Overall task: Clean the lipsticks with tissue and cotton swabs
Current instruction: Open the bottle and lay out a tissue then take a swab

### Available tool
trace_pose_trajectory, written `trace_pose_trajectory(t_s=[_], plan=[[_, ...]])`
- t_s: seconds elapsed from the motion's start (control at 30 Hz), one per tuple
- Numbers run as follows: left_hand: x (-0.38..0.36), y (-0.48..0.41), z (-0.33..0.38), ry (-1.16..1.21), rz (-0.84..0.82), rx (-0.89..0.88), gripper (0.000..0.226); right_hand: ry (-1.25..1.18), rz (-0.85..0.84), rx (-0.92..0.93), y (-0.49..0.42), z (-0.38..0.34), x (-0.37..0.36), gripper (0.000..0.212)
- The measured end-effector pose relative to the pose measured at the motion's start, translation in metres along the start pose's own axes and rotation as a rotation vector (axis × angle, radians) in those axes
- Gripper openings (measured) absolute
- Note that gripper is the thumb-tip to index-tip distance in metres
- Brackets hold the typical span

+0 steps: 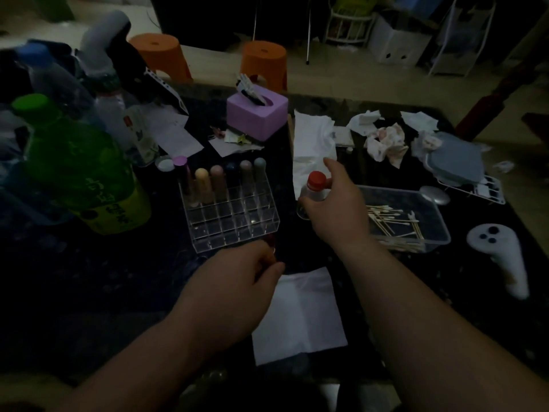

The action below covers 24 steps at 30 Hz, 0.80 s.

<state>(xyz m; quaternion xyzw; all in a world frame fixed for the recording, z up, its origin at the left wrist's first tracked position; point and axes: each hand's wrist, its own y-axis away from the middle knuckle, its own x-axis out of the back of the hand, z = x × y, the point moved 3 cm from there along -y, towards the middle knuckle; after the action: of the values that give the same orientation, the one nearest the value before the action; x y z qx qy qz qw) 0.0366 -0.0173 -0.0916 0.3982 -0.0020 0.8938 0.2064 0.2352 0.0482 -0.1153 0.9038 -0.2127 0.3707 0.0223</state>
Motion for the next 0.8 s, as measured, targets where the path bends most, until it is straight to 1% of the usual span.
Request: trace_pose_trajectory(t_s=[0.07,0.1,0.13,0.23,0.27,0.3,0.33,0.4,0.47,0.57,0.67,0.73,0.8], plan=[[0.004,0.000,-0.002,0.018,0.009,0.001,0.015,0.003,-0.005,0.002,0.002,-0.006,0.006,0.072],[0.006,0.000,-0.003,0.033,0.018,0.000,0.012,0.007,0.000,0.004,0.003,-0.011,0.012,0.071],[0.009,0.000,-0.003,0.051,0.025,-0.002,0.010,0.009,0.010,0.014,0.005,-0.016,0.019,0.066],[0.014,0.002,-0.001,0.091,0.069,-0.030,0.010,0.019,0.017,0.075,0.015,-0.032,0.044,0.036],[0.015,0.003,0.001,0.090,0.092,-0.052,0.011,0.023,-0.009,0.085,0.020,-0.036,0.051,0.034],[0.016,0.004,0.004,0.089,0.116,-0.080,0.015,0.024,-0.049,0.089,0.027,-0.040,0.058,0.036],[0.016,0.006,0.007,0.097,0.137,-0.113,0.019,0.024,-0.096,0.088,0.034,-0.042,0.063,0.043],[0.014,0.008,0.014,0.116,0.153,-0.173,0.031,0.011,-0.181,0.074,0.052,-0.048,0.073,0.066],[0.010,0.010,0.021,0.109,0.144,-0.208,0.044,-0.030,-0.248,0.075,0.069,-0.053,0.078,0.075],[0.003,0.011,0.027,0.123,0.161,-0.230,0.046,-0.069,-0.289,0.103,0.088,-0.058,0.082,0.069],[-0.001,0.011,0.031,0.143,0.228,-0.240,0.037,-0.106,-0.296,0.122,0.099,-0.058,0.084,0.058],[-0.003,0.012,0.032,0.144,0.237,-0.235,0.032,-0.097,-0.310,0.125,0.103,-0.057,0.086,0.062],[-0.005,0.014,0.032,0.148,0.209,-0.220,0.030,-0.073,-0.302,0.117,0.104,-0.056,0.089,0.073]])
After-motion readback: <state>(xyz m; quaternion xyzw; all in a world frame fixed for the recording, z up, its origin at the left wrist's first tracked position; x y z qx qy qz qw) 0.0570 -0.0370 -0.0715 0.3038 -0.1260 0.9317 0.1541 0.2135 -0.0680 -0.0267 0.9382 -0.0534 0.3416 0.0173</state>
